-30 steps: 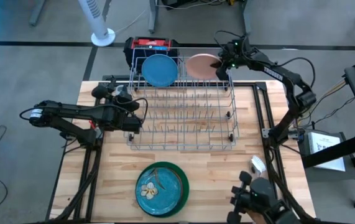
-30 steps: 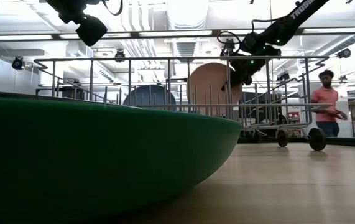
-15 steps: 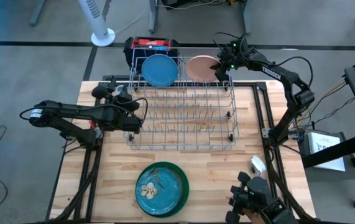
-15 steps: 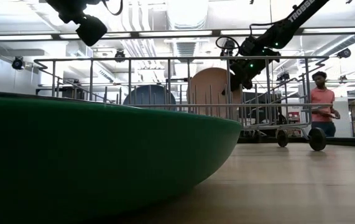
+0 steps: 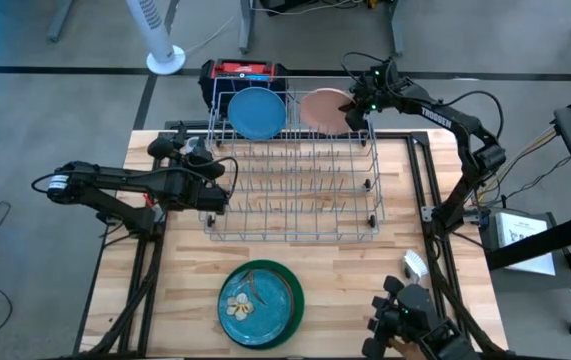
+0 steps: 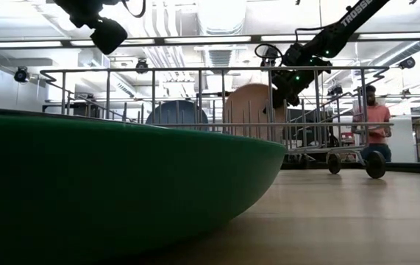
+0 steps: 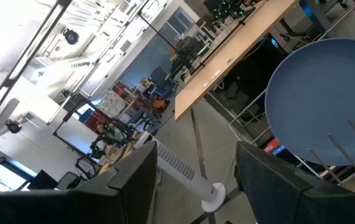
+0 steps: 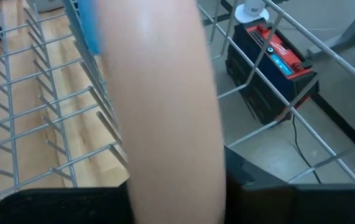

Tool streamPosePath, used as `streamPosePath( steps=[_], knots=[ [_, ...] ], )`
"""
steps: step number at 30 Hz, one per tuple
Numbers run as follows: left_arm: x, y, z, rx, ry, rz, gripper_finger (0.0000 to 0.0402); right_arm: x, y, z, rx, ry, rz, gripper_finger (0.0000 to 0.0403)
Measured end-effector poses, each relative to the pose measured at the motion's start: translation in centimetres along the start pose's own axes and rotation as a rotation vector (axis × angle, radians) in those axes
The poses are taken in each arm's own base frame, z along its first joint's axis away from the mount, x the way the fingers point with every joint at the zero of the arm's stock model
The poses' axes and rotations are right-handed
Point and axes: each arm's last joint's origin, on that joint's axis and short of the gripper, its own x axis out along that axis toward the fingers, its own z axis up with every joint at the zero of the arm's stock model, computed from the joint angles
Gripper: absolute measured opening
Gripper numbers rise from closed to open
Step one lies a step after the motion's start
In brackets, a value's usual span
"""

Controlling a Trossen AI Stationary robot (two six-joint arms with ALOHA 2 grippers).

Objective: Sort dishes
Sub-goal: Put the light pink plate into the dish rack

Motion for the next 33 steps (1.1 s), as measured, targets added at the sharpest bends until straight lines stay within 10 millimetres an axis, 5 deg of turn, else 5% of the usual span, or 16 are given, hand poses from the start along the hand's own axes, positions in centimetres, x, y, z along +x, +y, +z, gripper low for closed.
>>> streamPosePath(
  steps=[22, 33],
  knots=[
    [0.0, 0.0, 0.0, -0.008, 0.000, 0.000, 0.0208, -0.7, 0.1, 0.4, 0.025, 0.007, -0.062, 0.0172],
    [0.0, -0.1, 0.0, -0.012, 0.000, 0.000, 0.0208, -4.4, 1.4, 1.3, 0.036, 0.040, -0.133, 0.0201]
  ],
)
